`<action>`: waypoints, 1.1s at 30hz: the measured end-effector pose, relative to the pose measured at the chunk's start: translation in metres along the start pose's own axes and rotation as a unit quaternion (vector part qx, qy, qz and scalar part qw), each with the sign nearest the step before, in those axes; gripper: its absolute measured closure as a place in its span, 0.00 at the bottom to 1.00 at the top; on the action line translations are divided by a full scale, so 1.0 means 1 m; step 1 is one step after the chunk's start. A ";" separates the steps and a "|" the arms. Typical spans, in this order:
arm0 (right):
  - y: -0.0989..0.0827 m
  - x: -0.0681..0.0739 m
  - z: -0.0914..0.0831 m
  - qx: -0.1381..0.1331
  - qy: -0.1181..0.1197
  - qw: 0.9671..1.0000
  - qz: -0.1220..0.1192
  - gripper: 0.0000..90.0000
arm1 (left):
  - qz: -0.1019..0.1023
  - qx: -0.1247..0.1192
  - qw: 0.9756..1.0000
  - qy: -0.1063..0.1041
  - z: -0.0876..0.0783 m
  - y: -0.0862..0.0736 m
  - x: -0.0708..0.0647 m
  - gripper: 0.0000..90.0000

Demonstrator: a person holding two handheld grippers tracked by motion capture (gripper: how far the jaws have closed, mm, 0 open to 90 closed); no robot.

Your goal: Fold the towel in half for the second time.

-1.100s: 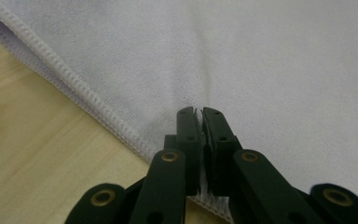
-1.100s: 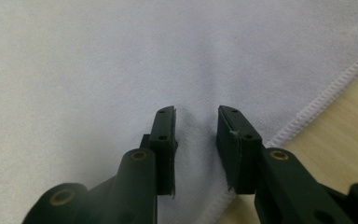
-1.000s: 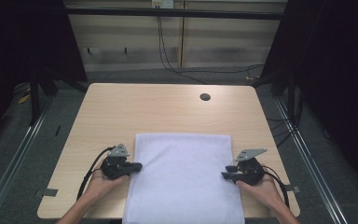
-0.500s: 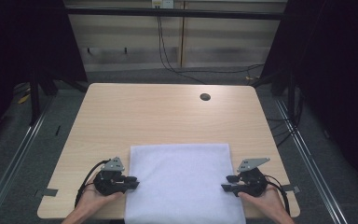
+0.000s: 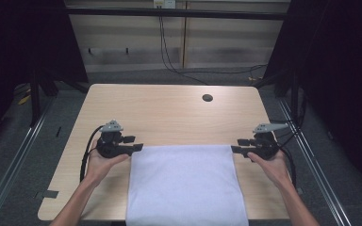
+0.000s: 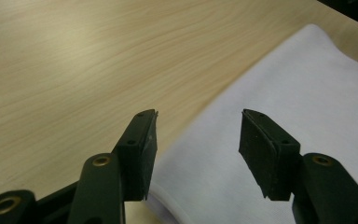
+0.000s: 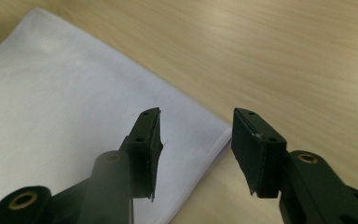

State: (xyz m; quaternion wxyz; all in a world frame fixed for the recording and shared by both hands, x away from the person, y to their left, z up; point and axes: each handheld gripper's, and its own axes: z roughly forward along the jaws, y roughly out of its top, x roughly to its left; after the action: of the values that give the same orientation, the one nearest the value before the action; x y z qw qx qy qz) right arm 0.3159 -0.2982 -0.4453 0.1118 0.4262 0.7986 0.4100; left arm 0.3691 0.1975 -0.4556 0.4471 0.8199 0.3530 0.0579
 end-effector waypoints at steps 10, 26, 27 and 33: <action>-0.003 -0.025 0.043 0.019 0.007 1.000 0.020 0.61 | -0.025 0.030 0.999 -0.021 0.011 -0.020 0.027 0.53; -0.011 -0.018 0.069 0.055 0.000 0.998 -0.006 0.68 | -0.034 0.036 0.999 -0.020 0.020 -0.029 0.032 0.48; -0.012 -0.018 0.069 0.055 -0.002 0.998 -0.008 0.71 | -0.030 0.038 0.999 -0.020 0.021 -0.030 0.031 0.47; -0.012 -0.016 0.069 0.062 0.007 0.998 0.000 0.92 | -0.016 0.055 0.998 -0.026 0.026 -0.031 0.029 0.51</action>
State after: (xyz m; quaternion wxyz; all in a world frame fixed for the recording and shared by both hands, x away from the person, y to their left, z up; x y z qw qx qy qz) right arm 0.3549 -0.2762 -0.5011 0.0792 0.4292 0.8235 0.3625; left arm 0.3847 0.2082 -0.5017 0.4109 0.8390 0.3565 0.0096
